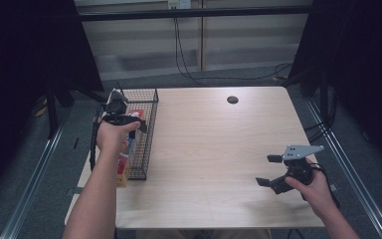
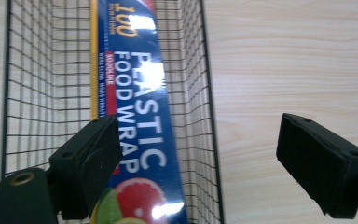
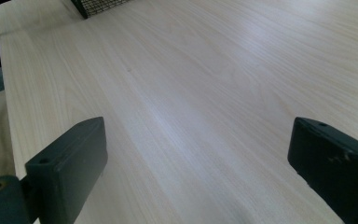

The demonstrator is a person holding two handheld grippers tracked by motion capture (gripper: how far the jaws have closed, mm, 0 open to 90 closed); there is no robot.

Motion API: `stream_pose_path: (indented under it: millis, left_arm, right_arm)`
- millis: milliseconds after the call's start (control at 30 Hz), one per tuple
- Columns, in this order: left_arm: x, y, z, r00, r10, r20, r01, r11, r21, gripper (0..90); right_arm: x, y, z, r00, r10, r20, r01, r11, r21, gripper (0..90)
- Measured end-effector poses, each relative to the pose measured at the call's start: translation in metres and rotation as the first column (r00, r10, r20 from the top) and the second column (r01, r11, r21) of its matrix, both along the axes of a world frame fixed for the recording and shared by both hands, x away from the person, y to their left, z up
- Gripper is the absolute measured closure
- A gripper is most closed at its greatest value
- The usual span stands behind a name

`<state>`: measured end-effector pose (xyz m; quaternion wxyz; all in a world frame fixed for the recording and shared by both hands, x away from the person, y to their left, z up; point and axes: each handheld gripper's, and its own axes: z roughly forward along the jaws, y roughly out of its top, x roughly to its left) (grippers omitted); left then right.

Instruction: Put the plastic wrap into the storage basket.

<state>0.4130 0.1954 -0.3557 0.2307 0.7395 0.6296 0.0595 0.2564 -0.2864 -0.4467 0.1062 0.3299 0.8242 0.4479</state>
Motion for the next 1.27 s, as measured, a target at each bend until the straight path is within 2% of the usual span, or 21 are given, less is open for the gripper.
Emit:
stream_pose_path:
  millis: [67, 200, 233, 467, 567, 667, 767, 900, 967, 1000, 1067, 1133, 1167, 1267]
  left_arm:
    - [-0.001, -0.002, 0.002, 0.9999, -0.004, 0.012, 0.004, 1.0, -0.009, 13.3]
    - [-0.004, -0.009, 0.007, 0.9986, -0.044, 0.03, 0.044, 0.999, 0.0, 13.1]
    - [-0.004, -0.012, 0.007, 0.9982, -0.05, 0.034, 0.05, 0.9987, -0.011, 12.9]
    - [-0.009, -0.028, 0.01, 0.991, -0.118, 0.065, 0.12, 0.992, -0.038, 12.7]
    - [-0.012, -0.037, 0.009, 0.9845, -0.16, 0.072, 0.163, 0.9856, -0.044, 12.2]
    - [-0.014, -0.043, 0.008, 0.9816, -0.174, 0.079, 0.179, 0.9823, -0.057, 12.1]
    - [-0.017, -0.049, 0.007, 0.9753, -0.205, 0.083, 0.21, 0.9753, -0.067, 11.9]
    - [-0.02, -0.054, 0.004, 0.9717, -0.218, 0.092, 0.225, 0.9709, -0.081, 11.6]
    - [-0.022, -0.057, 0.002, 0.9647, -0.246, 0.094, 0.254, 0.9641, -0.079, 11.4]
    - [-0.024, -0.059, 0.001, 0.9641, -0.247, 0.096, 0.255, 0.9634, -0.082, 11.2]
    - [-0.025, -0.063, 0.0, 0.9585, -0.266, 0.103, 0.275, 0.9573, -0.089, 11.0]
    - [-0.026, -0.067, -0.001, 0.9582, -0.264, 0.11, 0.274, 0.9578, -0.087, 10.6]
    - [-0.027, -0.068, -0.002, 0.9544, -0.277, 0.111, 0.287, 0.9547, -0.081, 10.6]
    - [-0.029, -0.073, -0.005, 0.95, -0.289, 0.118, 0.3, 0.9491, -0.095, 10.2]
  right_arm:
    - [0.0, 0.0, 0.0, 1.0, 0.0, 0.0, 0.0, 1.0, 0.003, 4.3]
    - [0.001, 0.0, 0.0, 1.0, 0.003, -0.002, -0.003, 1.0, 0.003, 4.3]
    - [0.001, 0.0, 0.0, 1.0, 0.003, -0.003, -0.003, 1.0, 0.004, 4.3]
    - [0.001, 0.001, -0.001, 1.0, 0.004, -0.003, -0.004, 1.0, -0.001, 4.3]
    - [0.001, 0.001, -0.001, 1.0, 0.004, -0.004, -0.004, 1.0, 0.0, 4.3]
    - [0.001, 0.001, -0.001, 1.0, 0.003, -0.005, -0.003, 1.0, -0.001, 4.3]
    - [0.001, 0.001, -0.001, 1.0, 0.002, -0.005, -0.002, 1.0, -0.004, 4.3]
    - [0.001, 0.002, -0.002, 0.9999, 0.007, -0.007, -0.007, 1.0, -0.001, 4.3]
    - [0.001, 0.002, -0.002, 1.0, 0.006, -0.007, -0.006, 1.0, -0.004, 4.3]
    - [0.001, 0.002, -0.002, 0.9999, 0.006, -0.008, -0.007, 1.0, -0.006, 4.3]
    - [0.001, 0.002, -0.002, 0.9999, 0.008, -0.009, -0.009, 1.0, -0.009, 4.3]
    - [0.002, 0.003, -0.003, 0.9999, 0.007, -0.009, -0.007, 1.0, -0.01, 4.2]
    - [0.002, 0.004, -0.003, 0.9999, 0.008, -0.013, -0.008, 1.0, -0.011, 4.1]
    - [0.003, 0.004, -0.004, 0.9999, 0.009, -0.014, -0.01, 1.0, -0.013, 3.9]
